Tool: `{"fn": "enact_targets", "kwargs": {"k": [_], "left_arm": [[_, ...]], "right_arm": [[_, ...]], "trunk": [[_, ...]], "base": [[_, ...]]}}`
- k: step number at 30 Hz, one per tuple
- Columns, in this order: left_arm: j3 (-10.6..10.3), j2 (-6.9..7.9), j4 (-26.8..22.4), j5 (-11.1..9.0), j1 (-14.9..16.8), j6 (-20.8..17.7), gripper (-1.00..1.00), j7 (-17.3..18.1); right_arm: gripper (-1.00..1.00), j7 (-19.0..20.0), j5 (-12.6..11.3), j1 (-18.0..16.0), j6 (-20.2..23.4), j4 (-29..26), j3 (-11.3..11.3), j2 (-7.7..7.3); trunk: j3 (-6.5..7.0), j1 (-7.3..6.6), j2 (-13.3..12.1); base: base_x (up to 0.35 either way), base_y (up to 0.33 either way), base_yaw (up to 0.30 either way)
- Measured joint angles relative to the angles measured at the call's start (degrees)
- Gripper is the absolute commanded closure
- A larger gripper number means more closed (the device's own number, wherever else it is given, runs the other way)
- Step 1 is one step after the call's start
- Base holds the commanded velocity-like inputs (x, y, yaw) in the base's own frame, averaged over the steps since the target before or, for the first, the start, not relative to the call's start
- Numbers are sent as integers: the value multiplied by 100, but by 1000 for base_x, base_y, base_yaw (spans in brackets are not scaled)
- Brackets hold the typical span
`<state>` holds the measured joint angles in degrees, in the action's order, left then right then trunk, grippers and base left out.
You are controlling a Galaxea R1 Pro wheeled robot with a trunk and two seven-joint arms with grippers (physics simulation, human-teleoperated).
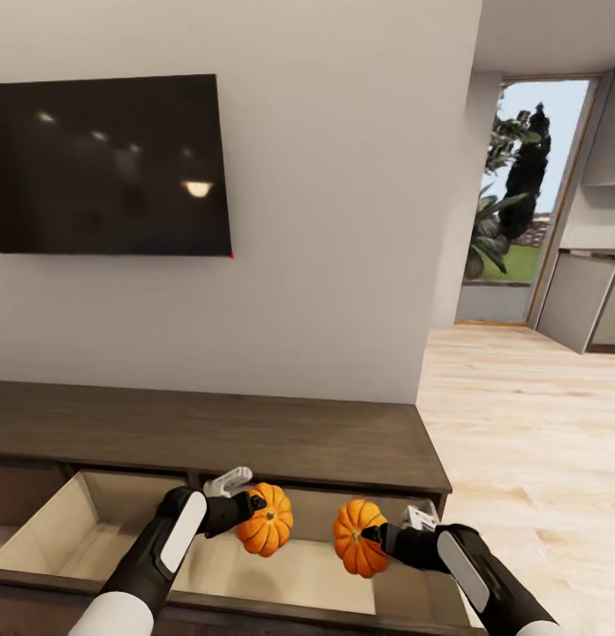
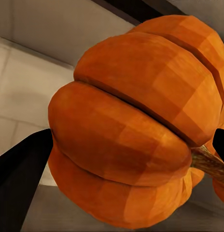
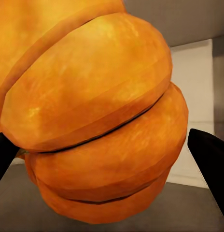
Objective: Place each of the two pumpkins and all three candles from the living room inside a cabinet in the living room (use any cabinet), then make sure every cabinet is closed, and position the cauldron so it is next to a table in the living room.
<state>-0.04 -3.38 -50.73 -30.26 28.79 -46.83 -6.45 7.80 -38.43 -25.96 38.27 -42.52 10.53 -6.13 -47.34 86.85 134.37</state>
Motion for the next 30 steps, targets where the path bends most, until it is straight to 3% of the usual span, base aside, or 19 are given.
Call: {"fn": "enact_targets", "kwargs": {"k": [2, 7, 22, 30], "left_arm": [[3, -54, 15, 93, 0, 113, 100, -4], [4, -105, 35, 110, 0, 201, 100, -162], [0, -126, 28, 97, 0, 210, 100, -241], [-5, -127, 9, 91, 1, 211, 100, -242]], "right_arm": [[100, -168, 113, 0, -2, 4, -1, 71], [100, -602, 144, -1, -9, -1, -5, 238], [100, -671, 148, -2, -56, 5, -18, 259], [100, -668, 126, -3, -90, 4, -31, 263]], "trunk": [[-36, 44, 80], [-125, 154, 281], [-395, 483, 883], [-395, 484, 884]], "base": [[0, 0, 0], [0, 0, 0], [0, 0, 0], [0, 0, 0]]}}
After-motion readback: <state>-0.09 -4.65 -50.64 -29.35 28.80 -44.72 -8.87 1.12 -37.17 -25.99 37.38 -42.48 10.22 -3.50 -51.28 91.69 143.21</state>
